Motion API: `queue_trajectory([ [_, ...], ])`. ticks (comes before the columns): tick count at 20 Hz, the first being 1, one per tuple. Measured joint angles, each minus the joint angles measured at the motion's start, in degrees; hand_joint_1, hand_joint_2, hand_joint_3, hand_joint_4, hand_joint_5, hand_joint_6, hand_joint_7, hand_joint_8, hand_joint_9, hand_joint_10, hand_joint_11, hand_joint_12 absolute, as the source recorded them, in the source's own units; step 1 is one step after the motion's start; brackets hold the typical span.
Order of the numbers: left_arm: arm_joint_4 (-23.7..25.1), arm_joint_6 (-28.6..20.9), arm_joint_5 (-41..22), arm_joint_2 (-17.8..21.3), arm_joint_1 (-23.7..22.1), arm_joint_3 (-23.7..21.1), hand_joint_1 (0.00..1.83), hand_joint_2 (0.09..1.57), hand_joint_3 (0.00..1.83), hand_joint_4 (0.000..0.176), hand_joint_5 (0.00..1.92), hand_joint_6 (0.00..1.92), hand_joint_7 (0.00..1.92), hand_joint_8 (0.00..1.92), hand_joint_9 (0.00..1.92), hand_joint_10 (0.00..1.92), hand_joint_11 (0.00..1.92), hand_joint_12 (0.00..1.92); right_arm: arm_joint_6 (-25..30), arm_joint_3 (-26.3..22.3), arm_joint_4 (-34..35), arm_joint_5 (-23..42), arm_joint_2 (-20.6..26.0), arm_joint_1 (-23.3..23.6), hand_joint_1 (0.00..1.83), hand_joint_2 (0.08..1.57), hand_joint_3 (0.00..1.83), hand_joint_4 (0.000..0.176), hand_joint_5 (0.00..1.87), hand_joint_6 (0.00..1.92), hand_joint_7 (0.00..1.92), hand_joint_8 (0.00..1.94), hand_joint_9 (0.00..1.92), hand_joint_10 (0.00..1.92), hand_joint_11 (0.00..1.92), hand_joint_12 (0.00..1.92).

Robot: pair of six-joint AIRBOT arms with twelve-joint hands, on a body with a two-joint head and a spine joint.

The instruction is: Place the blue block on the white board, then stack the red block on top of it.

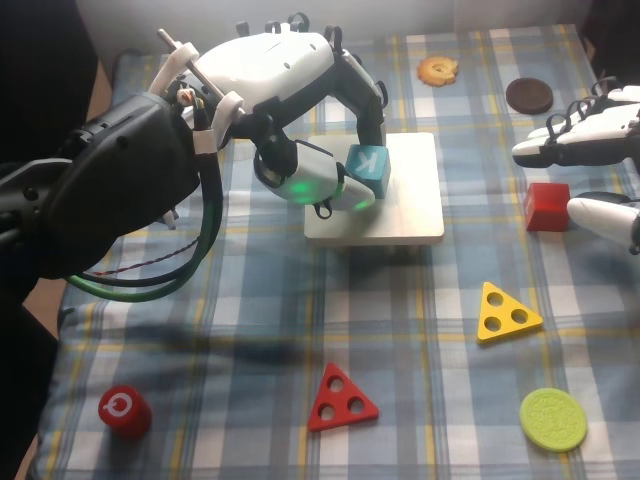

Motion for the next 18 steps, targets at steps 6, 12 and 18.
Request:
queue_trajectory([
  [6,-0.1,0.0,0.2,0.0,0.4,0.0,1.04,1.07,0.0,0.176,1.05,0.85,0.66,0.0,0.5,0.0,0.0,0.78,0.0,0.0,0.0,0.0,0.0,0.0,0.53,1.43,0.0,0.0,0.59,0.0,0.6,0.0,0.59,0.0,0.33,0.58],
  [12,-0.2,0.0,0.0,0.0,0.5,-0.2,1.0,0.96,0.0,0.121,0.86,0.0,0.62,0.0,0.48,0.0,0.0,0.76,0.0,0.0,0.0,0.0,-0.1,0.0,0.54,1.42,0.0,0.0,0.59,0.0,0.61,0.0,0.6,0.0,0.33,0.59],
  [18,-0.3,-0.9,-1.7,1.1,1.9,-2.2,0.97,0.93,0.0,0.15,0.67,0.0,0.56,0.0,0.46,0.0,0.0,0.72,0.0,0.0,0.0,0.0,-0.1,0.0,0.56,1.38,0.0,0.0,0.54,0.0,0.55,0.0,0.53,0.0,0.24,0.65],
])
